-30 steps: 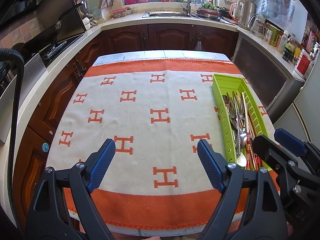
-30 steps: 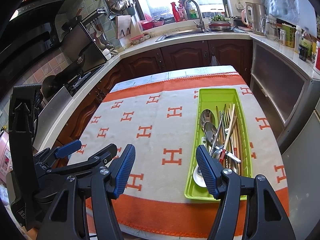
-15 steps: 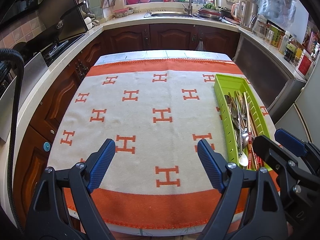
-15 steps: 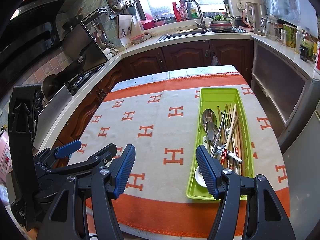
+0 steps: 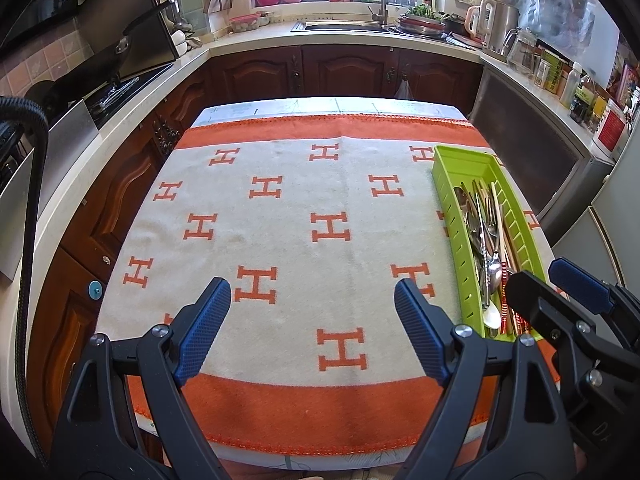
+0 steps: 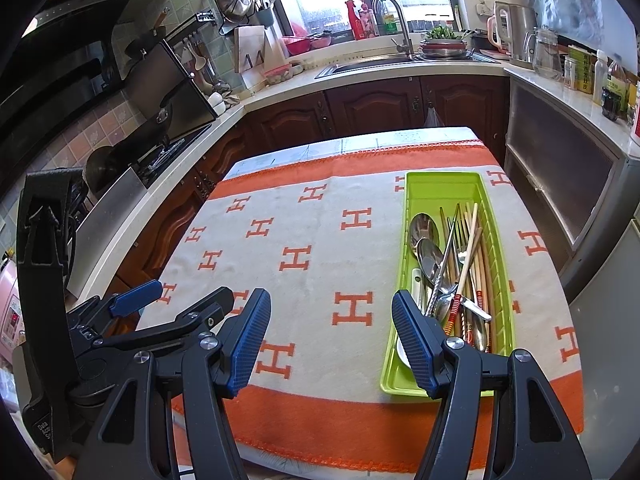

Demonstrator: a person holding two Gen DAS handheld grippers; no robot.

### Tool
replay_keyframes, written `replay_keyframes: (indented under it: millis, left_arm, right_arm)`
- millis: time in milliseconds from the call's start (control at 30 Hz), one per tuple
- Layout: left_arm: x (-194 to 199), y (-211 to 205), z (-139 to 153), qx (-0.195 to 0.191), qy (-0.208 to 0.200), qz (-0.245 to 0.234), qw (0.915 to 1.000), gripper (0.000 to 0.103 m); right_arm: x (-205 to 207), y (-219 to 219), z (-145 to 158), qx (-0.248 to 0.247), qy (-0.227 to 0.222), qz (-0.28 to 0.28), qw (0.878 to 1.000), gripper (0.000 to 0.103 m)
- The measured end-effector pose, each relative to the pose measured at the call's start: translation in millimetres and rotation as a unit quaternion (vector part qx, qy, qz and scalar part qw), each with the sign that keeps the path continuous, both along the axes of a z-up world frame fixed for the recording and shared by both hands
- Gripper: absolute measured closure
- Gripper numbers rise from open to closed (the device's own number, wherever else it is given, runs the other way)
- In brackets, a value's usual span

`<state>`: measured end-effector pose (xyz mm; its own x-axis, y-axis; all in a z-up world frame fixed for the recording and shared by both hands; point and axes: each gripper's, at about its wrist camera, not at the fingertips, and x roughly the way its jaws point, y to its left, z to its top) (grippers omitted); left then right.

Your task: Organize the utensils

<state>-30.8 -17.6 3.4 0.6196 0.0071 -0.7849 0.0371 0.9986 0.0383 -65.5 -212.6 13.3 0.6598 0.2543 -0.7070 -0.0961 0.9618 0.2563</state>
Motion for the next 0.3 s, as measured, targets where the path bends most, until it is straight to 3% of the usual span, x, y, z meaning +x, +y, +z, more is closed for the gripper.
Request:
replay_keyframes:
  millis: [300]
  left_arm:
    - [-1.6,5.2,-1.9,-0.002,0.005,0.002,1.0,0.021]
  right_arm:
    - [-0.1,1.6,-1.2,0.0,0.002,0.001,1.0,0.039]
